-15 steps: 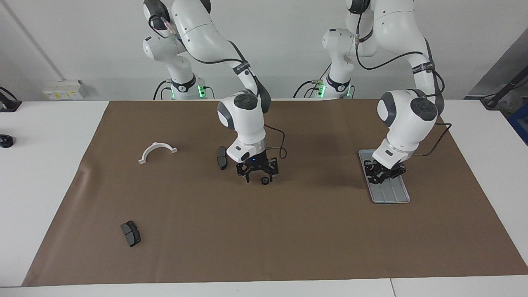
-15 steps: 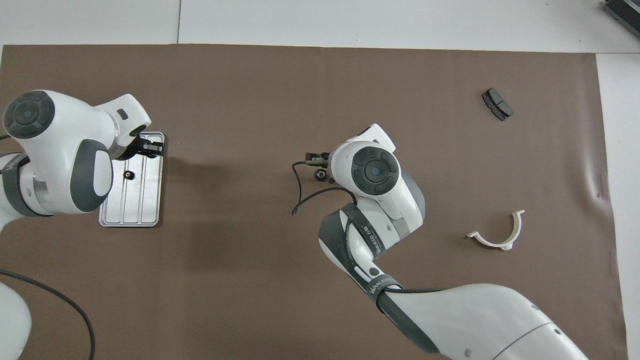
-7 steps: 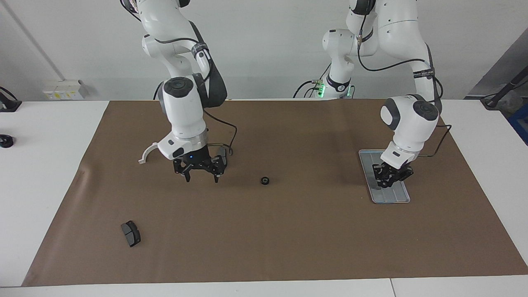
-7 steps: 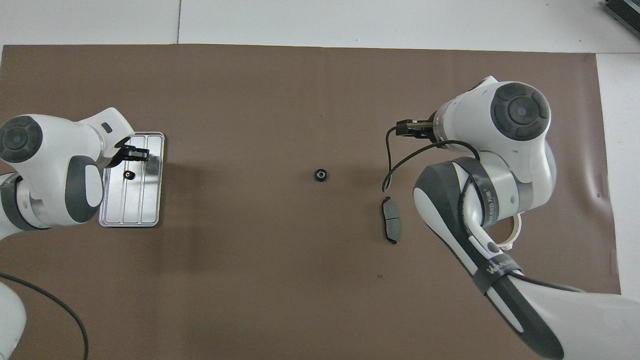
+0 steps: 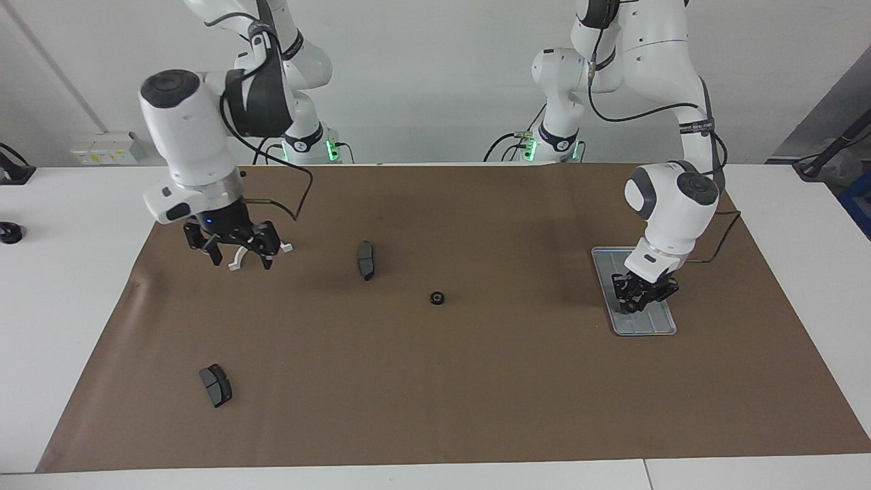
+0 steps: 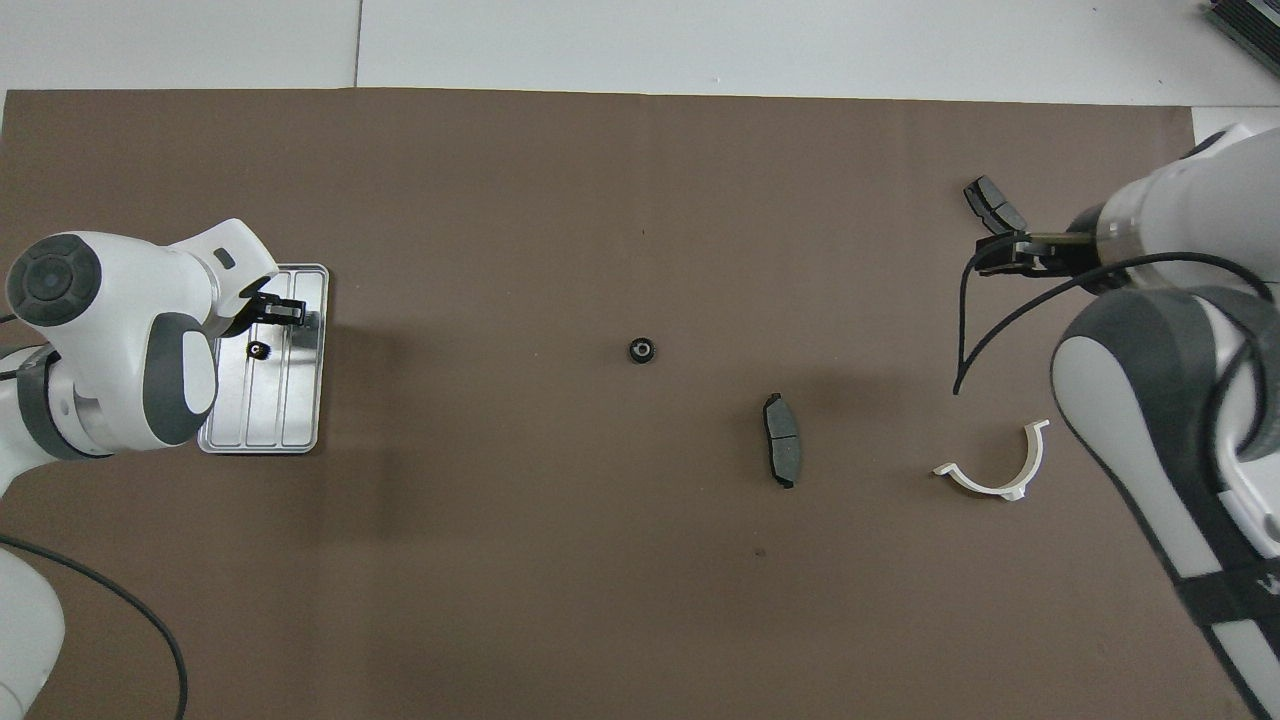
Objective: Pick bearing gear from pile to tray
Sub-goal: 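Release the bearing on the tray while the right gripper returns to rest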
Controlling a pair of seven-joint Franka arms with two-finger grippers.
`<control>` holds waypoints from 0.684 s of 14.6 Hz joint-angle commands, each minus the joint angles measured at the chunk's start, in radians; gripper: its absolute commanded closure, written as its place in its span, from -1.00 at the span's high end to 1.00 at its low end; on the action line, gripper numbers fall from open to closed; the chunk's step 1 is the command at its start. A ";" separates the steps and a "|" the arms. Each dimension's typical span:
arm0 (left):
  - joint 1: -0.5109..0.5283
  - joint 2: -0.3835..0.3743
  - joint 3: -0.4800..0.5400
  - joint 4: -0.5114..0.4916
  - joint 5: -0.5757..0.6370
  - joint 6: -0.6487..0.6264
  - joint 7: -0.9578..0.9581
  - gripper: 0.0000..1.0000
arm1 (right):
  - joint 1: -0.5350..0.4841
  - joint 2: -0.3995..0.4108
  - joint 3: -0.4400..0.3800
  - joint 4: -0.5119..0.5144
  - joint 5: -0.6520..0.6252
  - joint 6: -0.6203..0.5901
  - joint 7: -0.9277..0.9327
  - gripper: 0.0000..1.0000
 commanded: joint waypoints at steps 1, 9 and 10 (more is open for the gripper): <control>0.001 -0.008 -0.002 -0.004 -0.011 0.025 0.016 1.00 | -0.049 -0.050 0.015 0.064 0.008 -0.152 -0.082 1.00; -0.123 -0.057 -0.012 0.100 -0.011 -0.125 -0.074 1.00 | -0.044 -0.079 0.008 0.180 0.045 -0.423 -0.054 1.00; -0.149 -0.054 -0.012 0.129 -0.011 -0.172 -0.101 1.00 | -0.044 -0.079 0.004 0.178 0.045 -0.425 -0.054 1.00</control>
